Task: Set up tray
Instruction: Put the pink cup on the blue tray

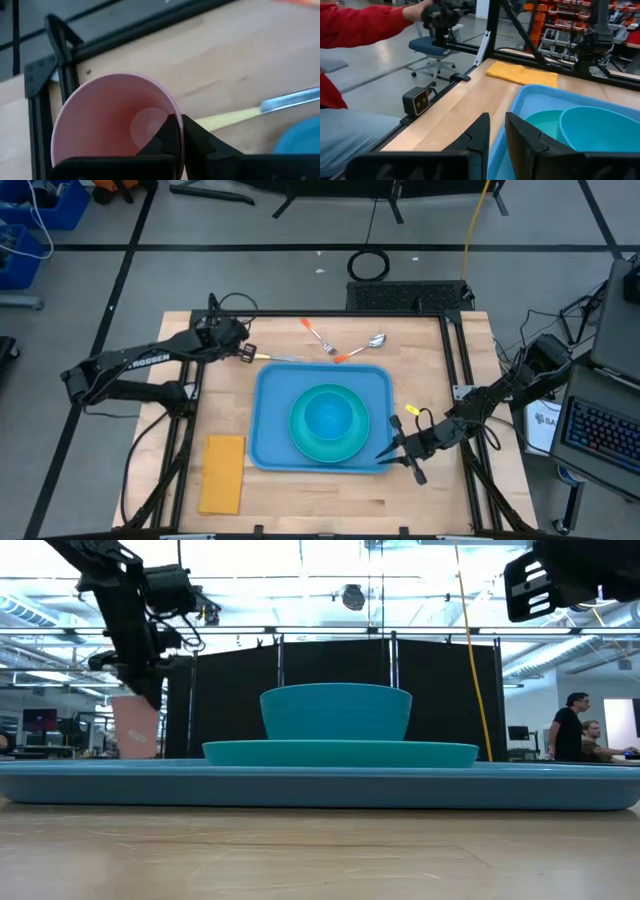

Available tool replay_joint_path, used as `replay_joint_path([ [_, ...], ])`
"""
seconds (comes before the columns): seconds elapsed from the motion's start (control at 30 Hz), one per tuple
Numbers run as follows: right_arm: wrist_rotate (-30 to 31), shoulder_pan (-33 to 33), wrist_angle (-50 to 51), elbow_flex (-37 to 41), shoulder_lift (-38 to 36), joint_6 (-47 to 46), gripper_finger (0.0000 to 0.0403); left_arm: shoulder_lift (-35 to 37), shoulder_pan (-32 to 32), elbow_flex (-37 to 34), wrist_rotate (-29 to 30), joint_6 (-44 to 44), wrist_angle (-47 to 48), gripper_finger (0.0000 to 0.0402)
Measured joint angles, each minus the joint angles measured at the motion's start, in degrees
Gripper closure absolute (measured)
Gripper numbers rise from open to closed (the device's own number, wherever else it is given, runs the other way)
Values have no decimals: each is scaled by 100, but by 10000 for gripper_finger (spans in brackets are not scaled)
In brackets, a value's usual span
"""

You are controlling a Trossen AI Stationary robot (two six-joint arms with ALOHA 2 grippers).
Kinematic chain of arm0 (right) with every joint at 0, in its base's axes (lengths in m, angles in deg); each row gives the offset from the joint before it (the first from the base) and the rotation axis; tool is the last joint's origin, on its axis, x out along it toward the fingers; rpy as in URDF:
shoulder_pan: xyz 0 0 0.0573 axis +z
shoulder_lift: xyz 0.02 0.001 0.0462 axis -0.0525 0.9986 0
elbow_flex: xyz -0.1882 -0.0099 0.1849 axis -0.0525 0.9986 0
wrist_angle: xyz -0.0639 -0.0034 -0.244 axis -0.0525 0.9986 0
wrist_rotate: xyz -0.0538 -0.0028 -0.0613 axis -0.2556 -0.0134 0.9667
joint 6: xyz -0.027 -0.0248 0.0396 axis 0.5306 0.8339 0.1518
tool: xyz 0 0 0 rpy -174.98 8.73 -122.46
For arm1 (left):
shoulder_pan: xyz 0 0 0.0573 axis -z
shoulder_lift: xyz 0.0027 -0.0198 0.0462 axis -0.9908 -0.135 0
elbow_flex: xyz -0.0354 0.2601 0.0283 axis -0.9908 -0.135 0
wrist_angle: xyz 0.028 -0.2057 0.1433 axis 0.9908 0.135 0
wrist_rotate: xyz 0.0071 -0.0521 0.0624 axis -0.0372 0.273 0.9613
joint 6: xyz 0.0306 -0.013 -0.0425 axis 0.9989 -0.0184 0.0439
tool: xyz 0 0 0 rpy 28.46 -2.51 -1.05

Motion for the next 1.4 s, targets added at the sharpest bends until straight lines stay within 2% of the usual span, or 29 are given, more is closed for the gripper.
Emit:
replay_joint_path([
  [0.2, 10, -10, 2, 0, 0, 53, 353, 406, 562, 0, -186, 54, -784, 398],
  [0.5, 10, -10, 0, 0, 0, 69, 353, 510, 1390, 0, -1323, 206, -3038, 398],
  [0.67, 14, -10, -2, 0, 0, 108, 353, 260, 1741, -2, -1681, 168, -3870, 398],
  [0.97, 13, -8, -425, 0, -2, 535, 353, -649, 2170, 17, -2123, 101, -5250, 398],
  [1.17, 12, -7, -452, 0, -2, 591, 353, -1381, 2314, 833, -2178, 314, -5016, 398],
  [1.4, -4, 18, -461, 0, -2, 611, 353, -2567, 2370, 2267, -2167, 660, -3970, 398],
])
